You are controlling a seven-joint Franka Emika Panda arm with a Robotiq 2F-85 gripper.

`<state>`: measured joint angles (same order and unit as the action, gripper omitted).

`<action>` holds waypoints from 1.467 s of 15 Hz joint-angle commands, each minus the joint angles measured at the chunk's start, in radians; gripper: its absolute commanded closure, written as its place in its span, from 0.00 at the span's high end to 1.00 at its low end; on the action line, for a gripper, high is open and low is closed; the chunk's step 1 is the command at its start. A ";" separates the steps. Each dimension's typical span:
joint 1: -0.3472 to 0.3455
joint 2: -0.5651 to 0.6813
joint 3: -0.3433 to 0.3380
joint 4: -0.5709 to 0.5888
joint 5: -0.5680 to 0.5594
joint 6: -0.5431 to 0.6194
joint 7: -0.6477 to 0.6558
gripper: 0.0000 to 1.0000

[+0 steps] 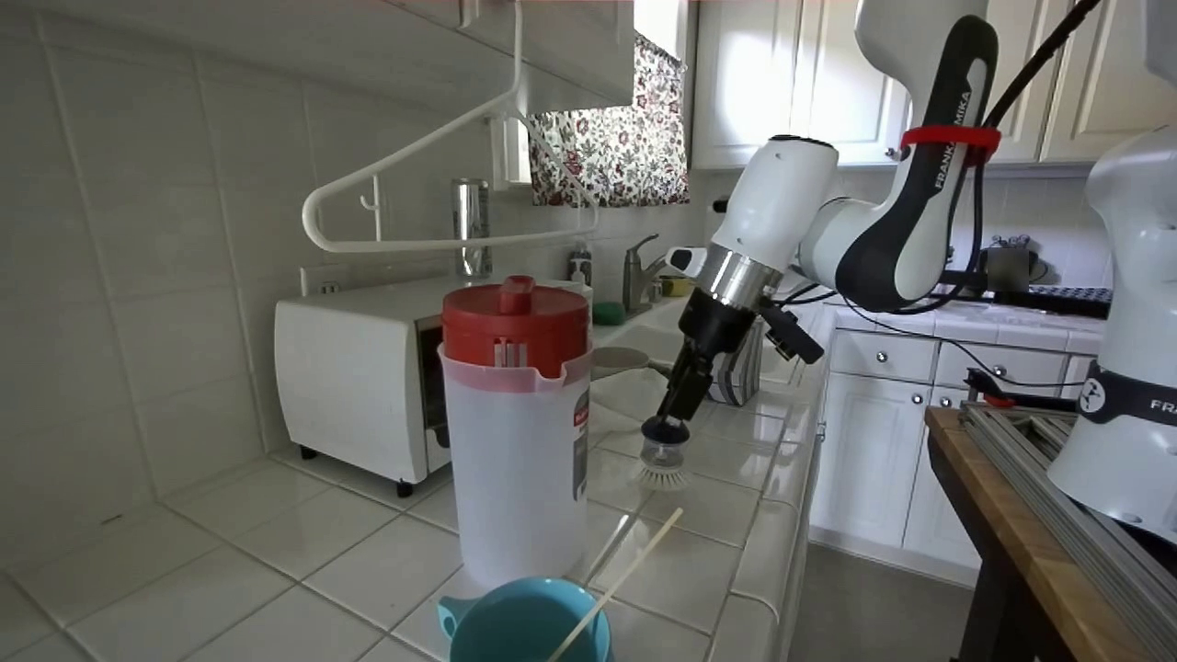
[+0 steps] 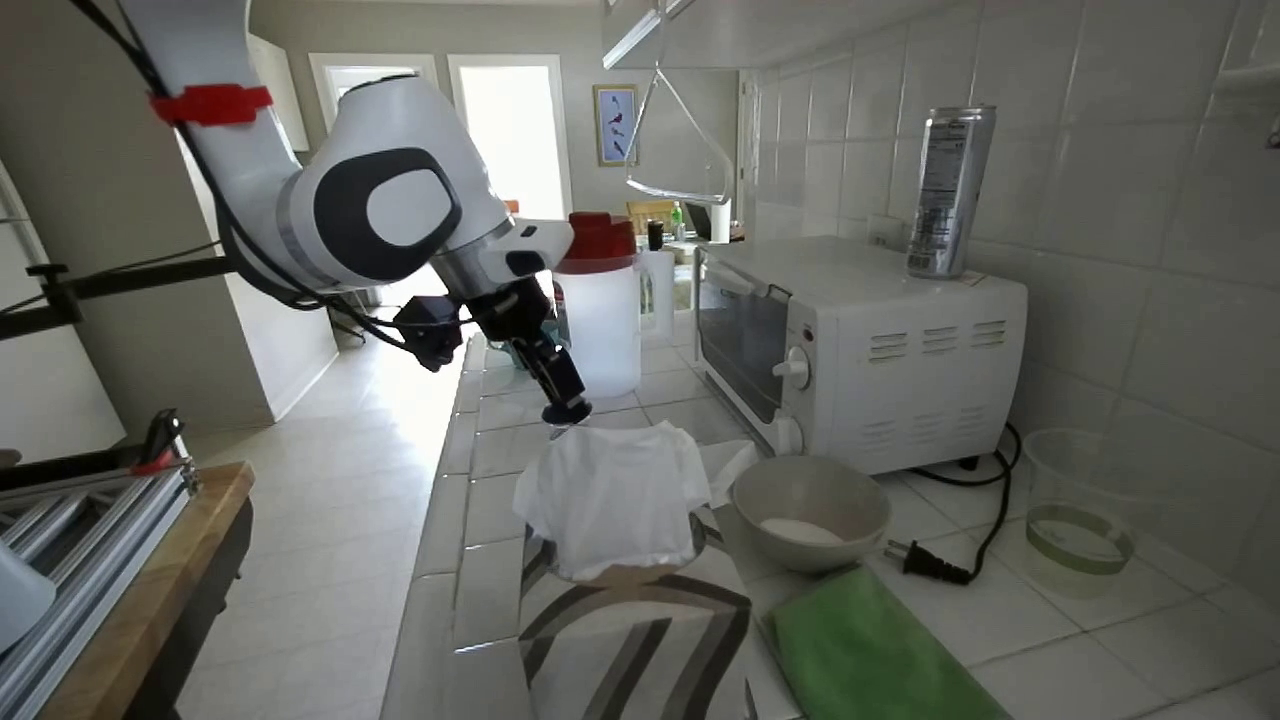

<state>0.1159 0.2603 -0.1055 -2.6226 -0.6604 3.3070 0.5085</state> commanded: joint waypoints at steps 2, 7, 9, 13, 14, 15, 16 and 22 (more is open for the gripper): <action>-0.050 0.028 -0.031 -0.044 -0.011 0.011 -0.010 0.35; -0.080 0.059 0.102 0.006 0.097 0.018 -0.102 0.35; -0.090 0.053 0.108 0.003 0.099 0.002 -0.107 0.35; -0.143 0.015 0.150 -0.069 0.366 -0.009 -0.324 0.35; -0.149 0.012 0.150 -0.078 0.390 -0.007 -0.342 0.35; -0.154 0.014 0.155 -0.078 0.409 -0.006 -0.355 0.35; -0.155 0.020 0.165 -0.071 0.423 -0.001 -0.366 0.35; -0.146 0.042 0.257 -0.016 0.460 -0.009 -0.401 0.35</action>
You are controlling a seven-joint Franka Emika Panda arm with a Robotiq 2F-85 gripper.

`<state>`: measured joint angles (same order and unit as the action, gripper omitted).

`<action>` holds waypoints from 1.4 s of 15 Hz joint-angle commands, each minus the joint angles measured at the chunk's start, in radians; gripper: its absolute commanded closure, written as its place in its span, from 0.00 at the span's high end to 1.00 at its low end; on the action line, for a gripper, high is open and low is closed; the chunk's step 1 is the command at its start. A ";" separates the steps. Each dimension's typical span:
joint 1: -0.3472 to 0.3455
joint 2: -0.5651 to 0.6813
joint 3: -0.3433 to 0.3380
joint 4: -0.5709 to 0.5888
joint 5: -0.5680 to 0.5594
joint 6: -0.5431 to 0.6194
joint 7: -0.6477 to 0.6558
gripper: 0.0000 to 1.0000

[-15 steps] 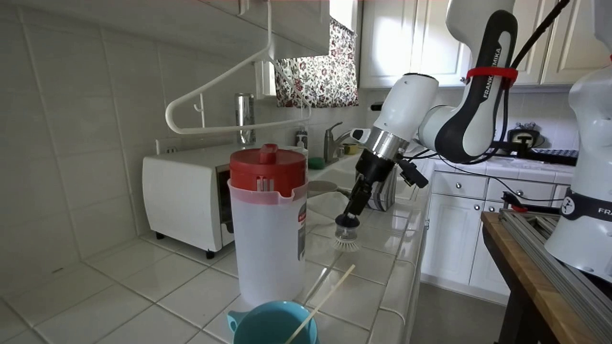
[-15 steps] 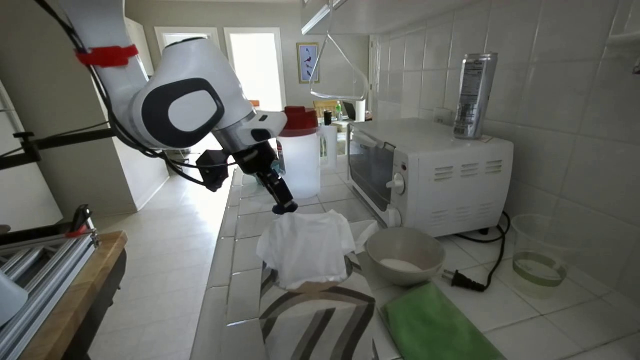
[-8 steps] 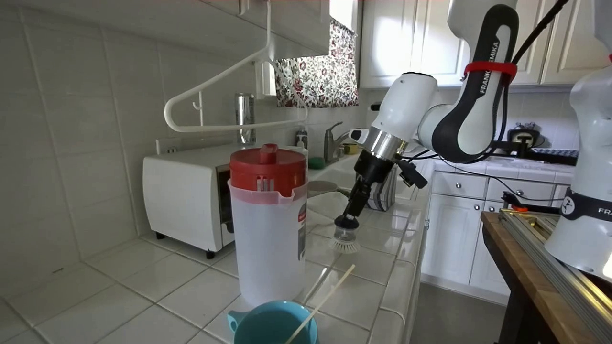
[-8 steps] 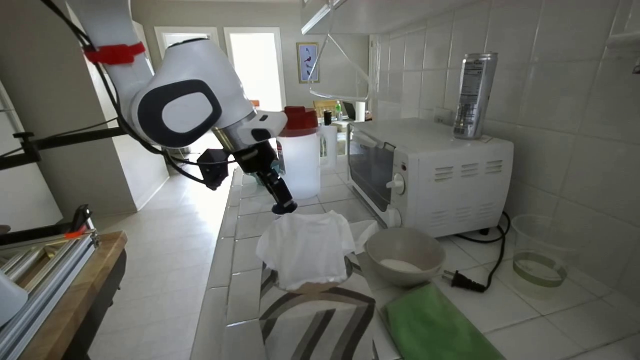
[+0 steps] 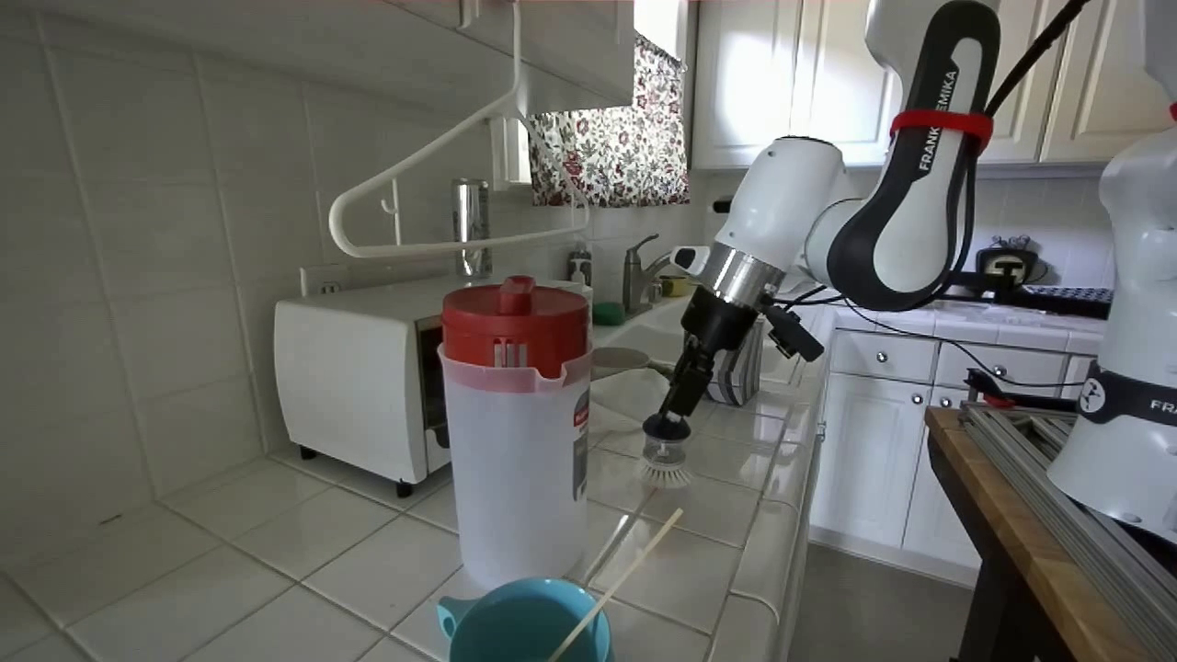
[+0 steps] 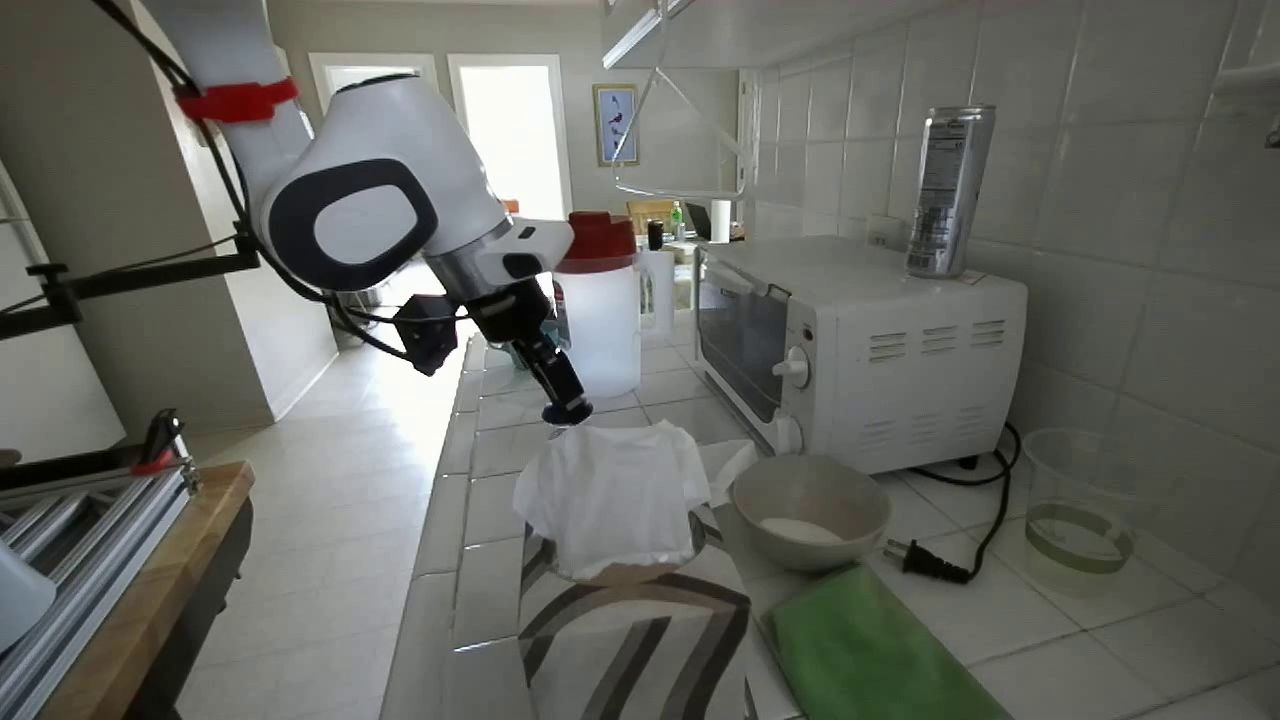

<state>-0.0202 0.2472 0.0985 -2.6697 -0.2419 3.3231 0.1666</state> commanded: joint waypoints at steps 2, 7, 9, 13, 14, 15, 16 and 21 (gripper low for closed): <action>-0.013 0.054 0.065 0.031 0.047 -0.037 -0.069 0.35; -0.023 0.056 0.072 0.029 0.056 -0.036 -0.079 0.35; -0.061 0.056 0.097 0.033 -0.003 -0.053 -0.014 0.84; -0.249 -0.029 0.328 0.004 0.010 -0.181 0.011 1.00; -0.294 -0.055 0.379 -0.005 0.032 -0.212 0.006 1.00; -0.342 -0.069 0.428 -0.003 0.059 -0.245 -0.007 1.00; -0.378 -0.091 0.461 -0.003 0.085 -0.276 -0.019 1.00; -0.490 -0.183 0.551 0.023 0.253 -0.468 -0.121 1.00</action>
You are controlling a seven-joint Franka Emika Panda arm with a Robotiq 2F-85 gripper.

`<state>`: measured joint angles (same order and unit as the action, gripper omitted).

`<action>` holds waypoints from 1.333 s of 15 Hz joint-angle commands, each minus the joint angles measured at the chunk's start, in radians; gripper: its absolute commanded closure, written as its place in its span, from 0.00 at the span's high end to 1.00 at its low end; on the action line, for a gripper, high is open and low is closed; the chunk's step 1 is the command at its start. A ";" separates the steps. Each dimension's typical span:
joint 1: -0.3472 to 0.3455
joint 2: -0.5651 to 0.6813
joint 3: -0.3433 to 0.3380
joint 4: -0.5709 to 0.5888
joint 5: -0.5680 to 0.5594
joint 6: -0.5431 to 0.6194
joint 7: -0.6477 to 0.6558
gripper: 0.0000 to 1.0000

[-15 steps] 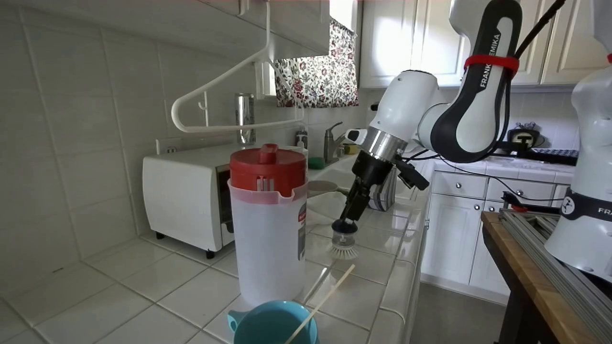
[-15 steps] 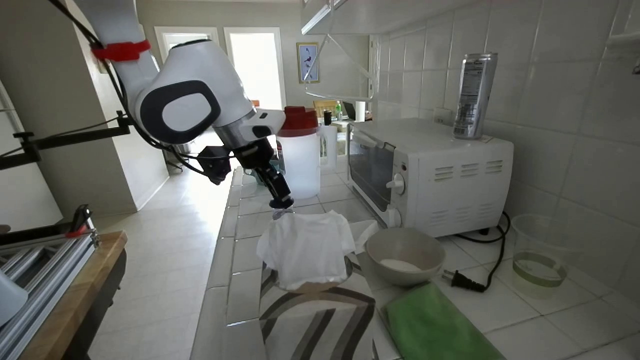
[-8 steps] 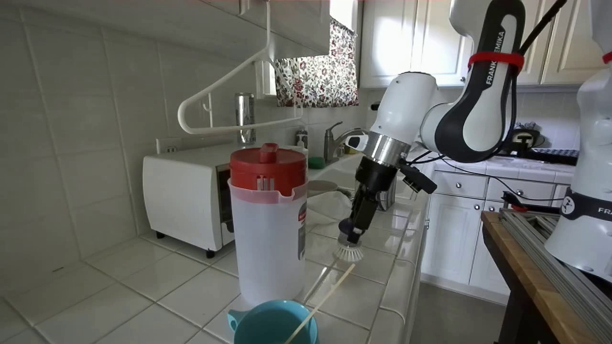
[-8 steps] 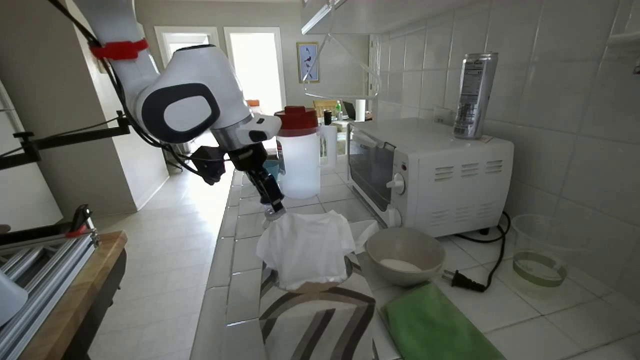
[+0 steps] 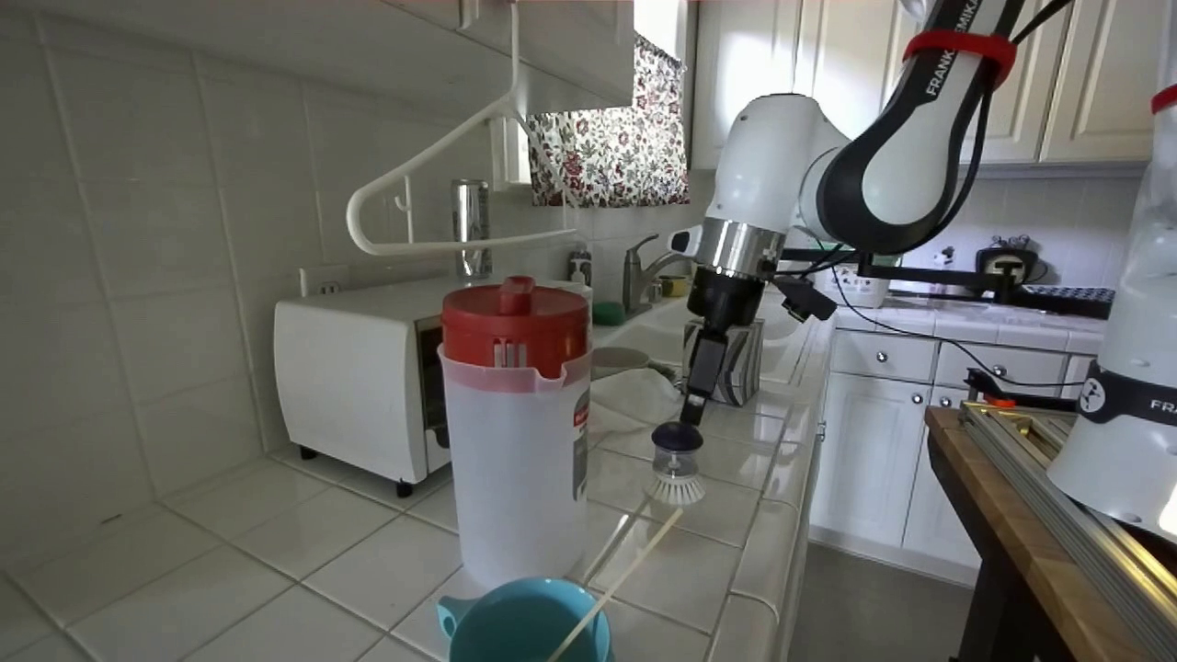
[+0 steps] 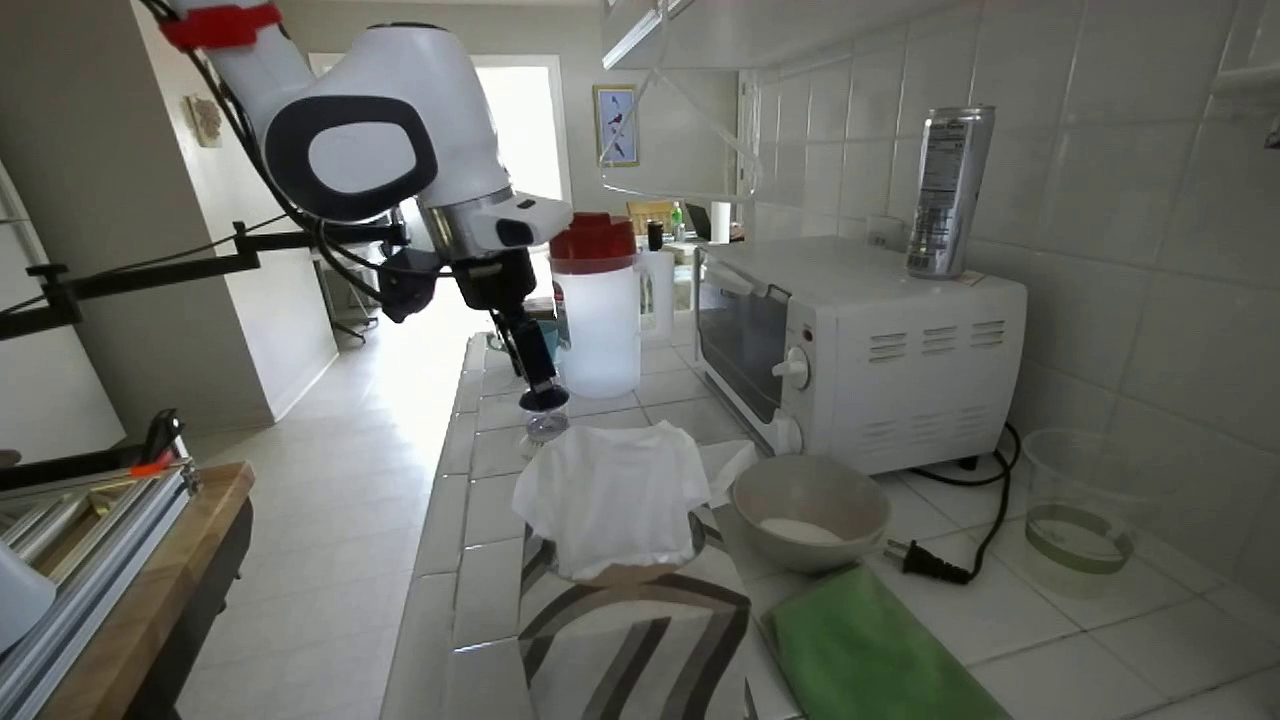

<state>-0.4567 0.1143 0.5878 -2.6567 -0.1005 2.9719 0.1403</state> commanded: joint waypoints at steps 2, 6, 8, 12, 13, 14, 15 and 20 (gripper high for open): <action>-0.068 -0.071 0.074 0.028 0.217 -0.182 -0.180 1.00; 0.129 -0.135 -0.116 0.054 0.415 -0.283 -0.393 1.00; 0.223 -0.177 -0.221 0.046 0.411 -0.323 -0.437 1.00; 0.371 -0.191 -0.379 0.049 0.351 -0.336 -0.397 1.00; 0.385 -0.202 -0.391 0.047 0.351 -0.346 -0.402 1.00; 0.390 -0.207 -0.395 0.045 0.350 -0.350 -0.403 1.00; 0.392 -0.207 -0.396 0.043 0.350 -0.350 -0.404 1.00; 0.411 -0.190 -0.433 0.054 0.334 -0.336 -0.395 1.00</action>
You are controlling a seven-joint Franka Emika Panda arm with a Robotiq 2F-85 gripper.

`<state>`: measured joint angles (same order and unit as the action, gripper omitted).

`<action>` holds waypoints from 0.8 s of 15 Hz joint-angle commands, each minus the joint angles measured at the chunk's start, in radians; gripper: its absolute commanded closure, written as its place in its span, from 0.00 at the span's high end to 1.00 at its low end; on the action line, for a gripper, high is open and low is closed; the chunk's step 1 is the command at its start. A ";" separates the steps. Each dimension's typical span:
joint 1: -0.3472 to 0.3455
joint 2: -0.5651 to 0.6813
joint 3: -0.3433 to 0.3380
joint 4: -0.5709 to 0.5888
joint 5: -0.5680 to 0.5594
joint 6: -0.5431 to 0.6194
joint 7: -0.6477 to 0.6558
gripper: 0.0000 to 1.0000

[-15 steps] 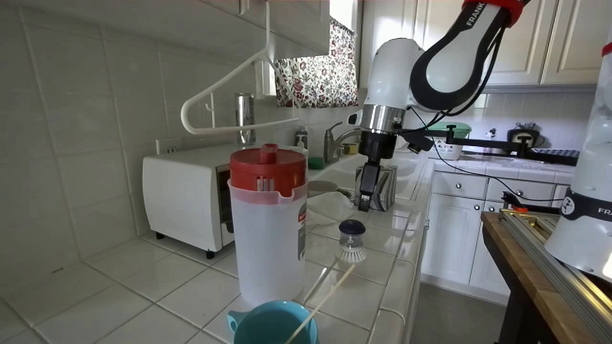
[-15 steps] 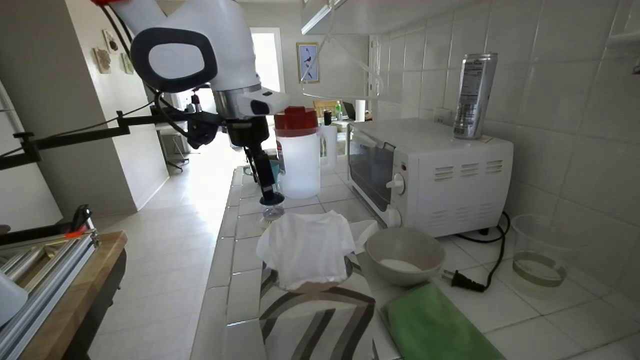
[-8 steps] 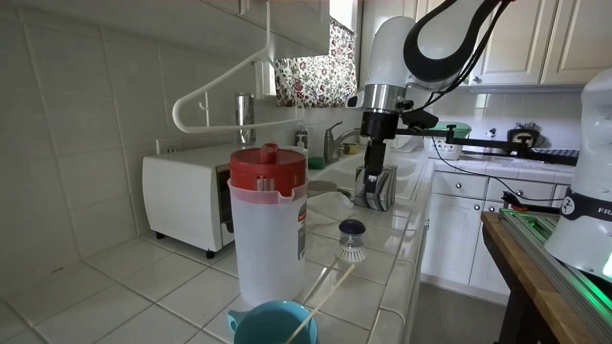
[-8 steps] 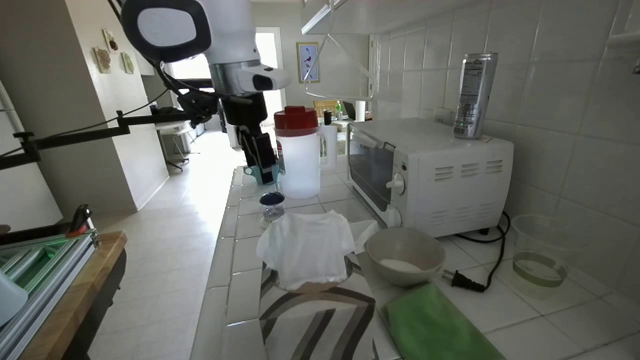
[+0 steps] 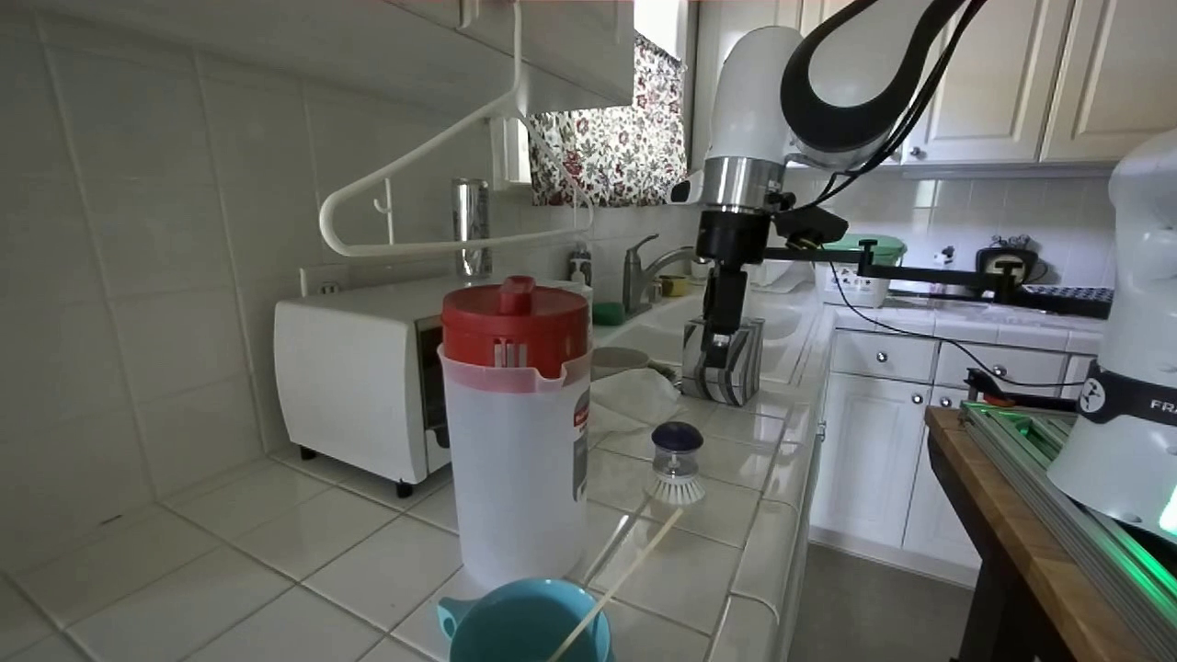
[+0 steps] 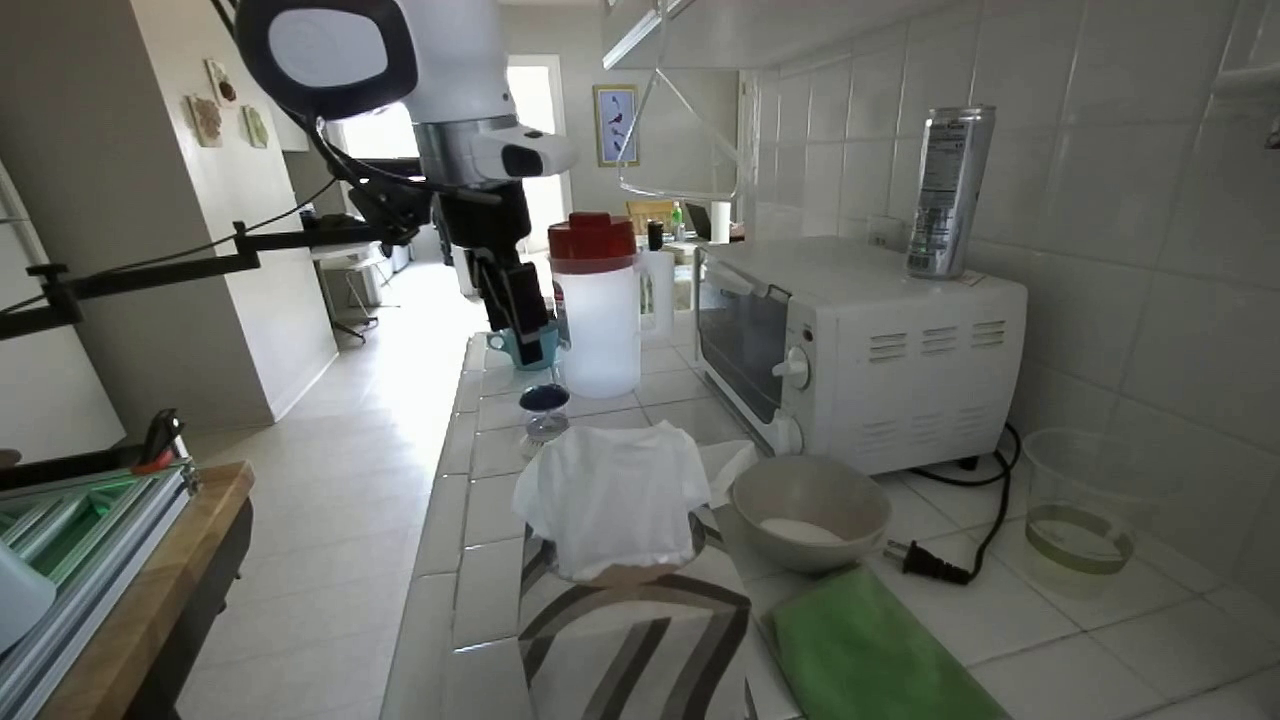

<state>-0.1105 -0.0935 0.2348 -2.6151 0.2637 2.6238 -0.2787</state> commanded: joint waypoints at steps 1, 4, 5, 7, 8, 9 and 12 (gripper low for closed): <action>0.068 0.027 -0.102 0.020 -0.049 0.016 0.045 1.00; 0.060 0.058 -0.165 0.049 -0.102 0.028 0.079 1.00; 0.058 0.067 -0.182 0.060 -0.115 0.025 0.087 1.00; 0.058 0.117 -0.208 0.082 -0.135 0.076 0.079 1.00; 0.052 0.146 -0.217 0.094 -0.194 0.100 0.121 1.00; 0.056 0.182 -0.222 0.113 -0.190 0.116 0.106 1.00; 0.062 0.283 -0.231 0.151 -0.262 0.187 0.142 1.00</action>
<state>-0.0691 0.0961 0.0250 -2.5198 0.0628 2.7653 -0.1773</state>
